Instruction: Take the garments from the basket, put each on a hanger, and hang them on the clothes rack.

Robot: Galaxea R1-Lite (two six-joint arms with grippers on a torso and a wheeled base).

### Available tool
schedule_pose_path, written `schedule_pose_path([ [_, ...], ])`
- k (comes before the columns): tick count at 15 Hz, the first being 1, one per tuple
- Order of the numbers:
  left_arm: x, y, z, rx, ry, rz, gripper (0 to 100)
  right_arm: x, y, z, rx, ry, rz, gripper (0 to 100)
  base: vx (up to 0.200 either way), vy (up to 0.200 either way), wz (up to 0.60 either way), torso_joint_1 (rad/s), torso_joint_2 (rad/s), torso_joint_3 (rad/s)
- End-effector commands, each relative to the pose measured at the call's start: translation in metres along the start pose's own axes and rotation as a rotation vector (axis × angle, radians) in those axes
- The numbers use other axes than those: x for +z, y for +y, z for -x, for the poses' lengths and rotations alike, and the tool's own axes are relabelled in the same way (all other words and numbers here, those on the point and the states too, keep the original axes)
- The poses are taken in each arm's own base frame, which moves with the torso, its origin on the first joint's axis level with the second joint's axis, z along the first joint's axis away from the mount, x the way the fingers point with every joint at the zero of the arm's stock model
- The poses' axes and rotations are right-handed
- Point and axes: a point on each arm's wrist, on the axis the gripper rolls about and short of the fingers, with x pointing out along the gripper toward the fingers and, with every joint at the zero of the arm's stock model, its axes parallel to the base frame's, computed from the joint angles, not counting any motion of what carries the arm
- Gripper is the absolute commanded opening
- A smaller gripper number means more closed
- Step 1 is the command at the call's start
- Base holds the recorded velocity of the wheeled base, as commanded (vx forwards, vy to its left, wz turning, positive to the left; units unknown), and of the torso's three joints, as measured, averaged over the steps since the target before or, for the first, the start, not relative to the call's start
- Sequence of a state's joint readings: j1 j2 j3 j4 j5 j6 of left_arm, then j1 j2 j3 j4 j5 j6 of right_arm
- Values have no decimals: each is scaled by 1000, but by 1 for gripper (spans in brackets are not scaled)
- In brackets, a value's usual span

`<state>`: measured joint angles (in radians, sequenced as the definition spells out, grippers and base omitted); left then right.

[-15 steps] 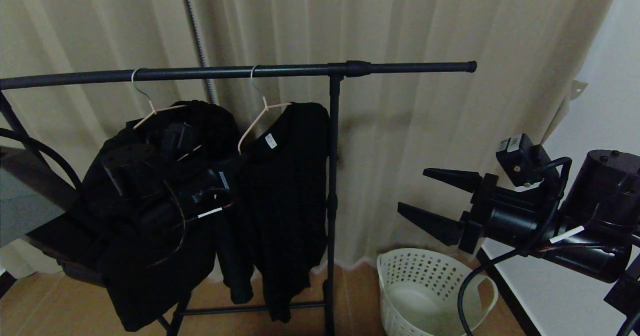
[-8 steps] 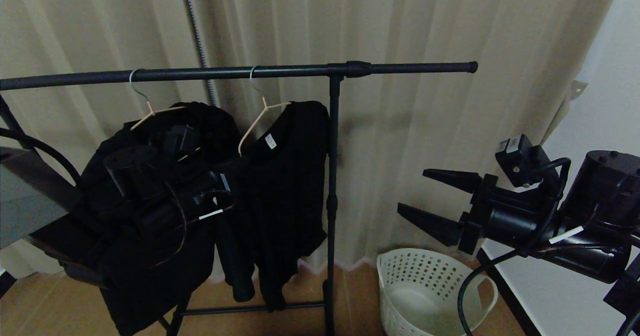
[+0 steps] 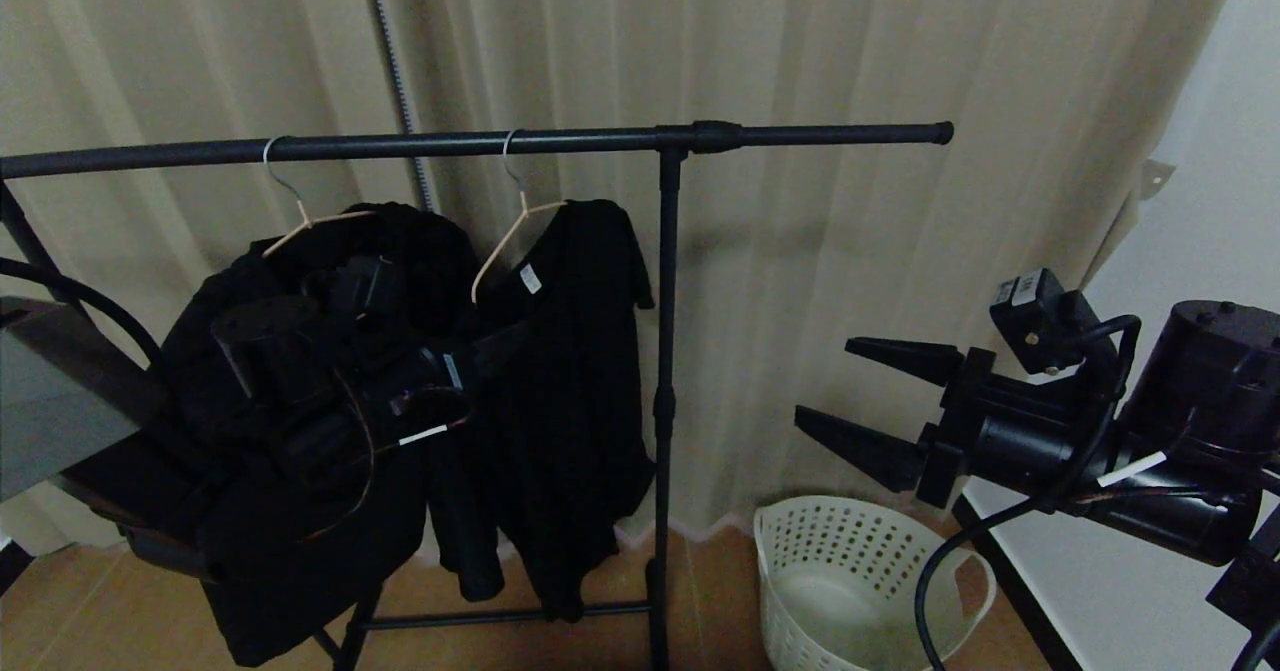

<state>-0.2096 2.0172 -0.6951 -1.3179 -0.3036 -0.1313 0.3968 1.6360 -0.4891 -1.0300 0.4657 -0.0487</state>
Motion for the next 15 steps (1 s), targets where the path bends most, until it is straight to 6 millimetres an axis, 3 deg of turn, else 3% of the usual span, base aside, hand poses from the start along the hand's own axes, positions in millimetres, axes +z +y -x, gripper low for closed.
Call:
schedule_pose_path([
  [1,1,-1,0,-3,-7,-2,100,0,0,0,1,-2,1,100,0,0,0,0,0,0],
  [6,22,-11,14,-15,-52,-17,100,2,1,2,1,-7,4,100,0,0,0,0,0,0],
  [11,53,-30,84,11,-19,-54,100,12,10,25,-9,-52,26,100,0,0,0,0,0,0],
  [13,53,-38,106,13,-1,-76,100,16,13,40,-36,-75,36,100,0,0,0,0,0,0],
  [15,37,-46,139,15,62,-123,100,14,23,60,-47,-81,41,100,0,0,0,0,0,0],
])
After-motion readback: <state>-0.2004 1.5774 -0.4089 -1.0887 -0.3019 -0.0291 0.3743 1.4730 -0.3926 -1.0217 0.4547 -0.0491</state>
